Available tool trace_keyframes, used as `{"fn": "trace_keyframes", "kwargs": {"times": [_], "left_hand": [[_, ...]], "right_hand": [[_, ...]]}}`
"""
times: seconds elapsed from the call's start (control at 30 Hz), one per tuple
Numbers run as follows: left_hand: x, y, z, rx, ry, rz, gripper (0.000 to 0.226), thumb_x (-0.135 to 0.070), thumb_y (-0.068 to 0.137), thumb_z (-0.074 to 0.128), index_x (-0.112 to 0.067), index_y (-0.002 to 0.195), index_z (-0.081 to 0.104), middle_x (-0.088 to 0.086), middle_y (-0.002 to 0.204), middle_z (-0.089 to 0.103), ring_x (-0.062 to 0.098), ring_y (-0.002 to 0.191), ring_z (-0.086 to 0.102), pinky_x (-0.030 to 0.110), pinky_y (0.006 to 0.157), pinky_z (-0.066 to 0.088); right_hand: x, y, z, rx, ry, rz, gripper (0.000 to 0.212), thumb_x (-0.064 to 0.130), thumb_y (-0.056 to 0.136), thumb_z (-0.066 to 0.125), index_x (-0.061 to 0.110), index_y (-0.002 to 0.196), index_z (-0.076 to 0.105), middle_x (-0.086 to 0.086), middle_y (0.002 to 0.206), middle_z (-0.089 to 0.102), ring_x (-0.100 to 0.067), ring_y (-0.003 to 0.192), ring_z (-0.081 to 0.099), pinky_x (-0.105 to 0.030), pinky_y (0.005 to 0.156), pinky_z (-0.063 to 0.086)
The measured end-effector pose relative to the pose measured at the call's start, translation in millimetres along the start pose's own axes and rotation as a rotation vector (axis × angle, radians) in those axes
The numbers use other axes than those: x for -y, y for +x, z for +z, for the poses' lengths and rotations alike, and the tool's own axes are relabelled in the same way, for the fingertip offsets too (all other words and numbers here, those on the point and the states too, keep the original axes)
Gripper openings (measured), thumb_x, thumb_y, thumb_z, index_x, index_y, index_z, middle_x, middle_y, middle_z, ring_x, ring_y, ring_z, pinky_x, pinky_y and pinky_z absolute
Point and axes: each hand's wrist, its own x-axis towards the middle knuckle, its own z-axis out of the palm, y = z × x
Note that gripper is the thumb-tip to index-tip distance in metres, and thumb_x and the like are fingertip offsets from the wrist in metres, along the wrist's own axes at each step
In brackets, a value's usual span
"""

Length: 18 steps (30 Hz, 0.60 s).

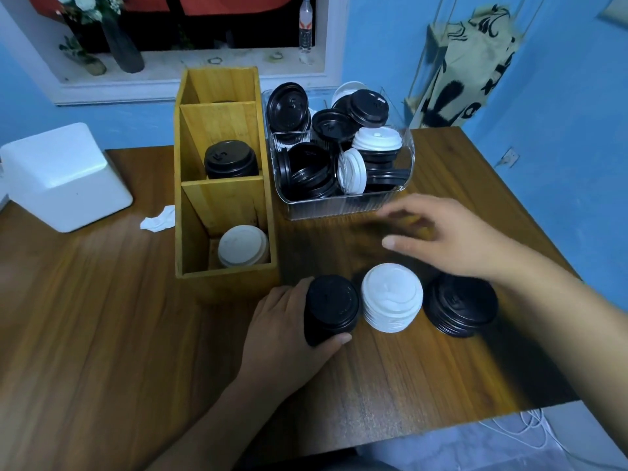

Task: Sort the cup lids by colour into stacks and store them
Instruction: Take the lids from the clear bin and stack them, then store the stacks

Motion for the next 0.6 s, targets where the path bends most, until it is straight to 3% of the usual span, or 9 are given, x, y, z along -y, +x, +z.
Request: {"fn": "trace_keyframes", "kwargs": {"times": [0.1, 0.2, 0.33, 0.43, 0.6], "left_hand": [[0.5, 0.1, 0.0, 0.005, -0.010, 0.004, 0.094, -0.083, 0.070, 0.062, -0.030, 0.145, 0.041, -0.013, 0.136, 0.057, 0.006, 0.121, 0.049, 0.023, 0.101, 0.036], [1.0, -0.3, 0.8, 0.000, -0.016, 0.004, 0.094, -0.083, 0.070, 0.063, -0.029, 0.145, 0.041, -0.012, 0.135, 0.057, 0.006, 0.121, 0.049, 0.024, 0.102, 0.038], [0.5, 0.7, 0.5, -0.003, -0.025, 0.012, 0.095, -0.083, 0.071, 0.062, -0.028, 0.144, 0.042, -0.012, 0.132, 0.058, 0.007, 0.120, 0.051, 0.031, 0.102, 0.046], [0.9, 0.2, 0.1, -0.001, -0.027, 0.013, 0.095, -0.083, 0.070, 0.063, -0.028, 0.144, 0.043, -0.012, 0.133, 0.059, 0.006, 0.120, 0.051, 0.031, 0.102, 0.047], [1.7, 1.4, 0.7, 0.007, -0.014, 0.013, 0.096, -0.085, 0.070, 0.061, -0.027, 0.144, 0.043, -0.012, 0.133, 0.059, 0.007, 0.120, 0.051, 0.030, 0.103, 0.046]], "right_hand": [[-13.2, 34.5, -9.5, -0.231, -0.083, 0.102, 0.037, 0.042, 0.091, 0.069, 0.027, 0.123, 0.064, 0.014, 0.114, 0.064, -0.005, 0.100, 0.061, -0.036, 0.091, 0.054], [-23.9, 70.8, -15.0, -0.390, -0.200, 0.194, 0.044, 0.050, 0.092, 0.066, 0.022, 0.126, 0.061, 0.001, 0.121, 0.064, -0.019, 0.108, 0.059, -0.035, 0.089, 0.048], [-24.6, 108.6, -18.3, -0.390, -0.397, 0.317, 0.065, 0.076, 0.087, 0.050, 0.027, 0.129, 0.055, -0.003, 0.124, 0.062, -0.029, 0.115, 0.058, -0.041, 0.083, 0.049], [-23.9, 126.5, -19.5, -0.356, -0.541, 0.388, 0.077, 0.085, 0.084, 0.042, 0.026, 0.132, 0.053, -0.006, 0.122, 0.064, -0.033, 0.113, 0.060, -0.038, 0.075, 0.045], [-26.2, 135.7, -25.9, -0.287, -0.524, 0.389, 0.059, 0.074, 0.087, 0.052, 0.030, 0.126, 0.055, -0.003, 0.114, 0.069, -0.032, 0.106, 0.063, -0.036, 0.072, 0.046]]}}
